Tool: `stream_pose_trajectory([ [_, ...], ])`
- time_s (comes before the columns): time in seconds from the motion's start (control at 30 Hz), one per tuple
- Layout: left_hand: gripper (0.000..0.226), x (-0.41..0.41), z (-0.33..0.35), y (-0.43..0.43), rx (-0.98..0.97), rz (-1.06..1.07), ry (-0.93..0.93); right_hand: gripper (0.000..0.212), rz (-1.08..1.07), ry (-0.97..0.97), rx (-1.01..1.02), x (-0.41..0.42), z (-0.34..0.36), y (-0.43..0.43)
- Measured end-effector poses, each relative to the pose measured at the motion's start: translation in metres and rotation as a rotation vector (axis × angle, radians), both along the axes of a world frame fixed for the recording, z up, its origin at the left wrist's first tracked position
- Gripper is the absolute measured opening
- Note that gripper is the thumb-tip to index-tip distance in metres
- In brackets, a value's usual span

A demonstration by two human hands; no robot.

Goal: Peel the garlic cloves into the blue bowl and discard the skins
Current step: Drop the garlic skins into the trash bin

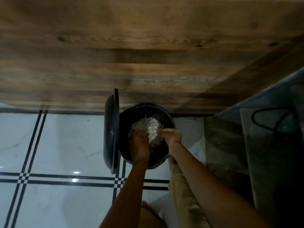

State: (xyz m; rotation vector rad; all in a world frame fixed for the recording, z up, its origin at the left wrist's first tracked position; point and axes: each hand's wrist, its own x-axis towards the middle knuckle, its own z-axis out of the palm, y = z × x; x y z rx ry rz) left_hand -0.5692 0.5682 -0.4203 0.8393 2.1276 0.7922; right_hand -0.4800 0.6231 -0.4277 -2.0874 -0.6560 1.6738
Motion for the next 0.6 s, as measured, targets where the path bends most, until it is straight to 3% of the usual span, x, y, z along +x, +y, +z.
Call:
stream_pose_trajectory([
  [0.07,0.038,0.004,0.004,-0.004,0.122,-0.225,0.098,0.027,-0.055,0.169,-0.087,0.002,0.009,0.004],
  [0.17,0.044,0.013,-0.012,-0.015,0.117,-0.564,0.046,0.075,-0.12,0.455,-0.335,0.0,0.016,0.012],
  [0.27,0.062,0.009,-0.029,-0.008,-0.208,-0.392,0.091,0.102,-0.079,0.511,-0.378,0.003,0.015,0.016],
  [0.3,0.064,0.009,-0.029,-0.006,-0.2,-0.338,0.154,0.103,-0.067,0.506,-0.373,0.003,0.017,0.016],
  [0.33,0.061,0.01,-0.022,-0.003,-0.125,-0.318,0.087,0.103,-0.069,0.506,-0.376,0.003,0.017,0.017],
  [0.4,0.05,0.015,-0.017,-0.004,-0.046,-0.453,-0.012,0.102,-0.057,0.498,-0.392,0.005,0.02,0.018],
  [0.43,0.049,0.012,-0.022,-0.006,-0.115,-0.468,0.003,0.104,-0.003,0.519,-0.4,0.006,0.021,0.016],
  [0.5,0.052,0.0,-0.031,-0.01,-0.375,-0.299,0.0,0.099,0.092,0.56,-0.354,0.009,0.031,0.013],
  [0.53,0.055,-0.006,-0.027,-0.013,-0.448,-0.258,-0.015,0.089,0.098,0.565,-0.325,0.011,0.036,0.011],
  [0.6,0.058,-0.008,-0.005,-0.018,-0.374,-0.334,-0.064,0.054,0.14,0.412,-0.189,0.012,0.053,0.006],
])
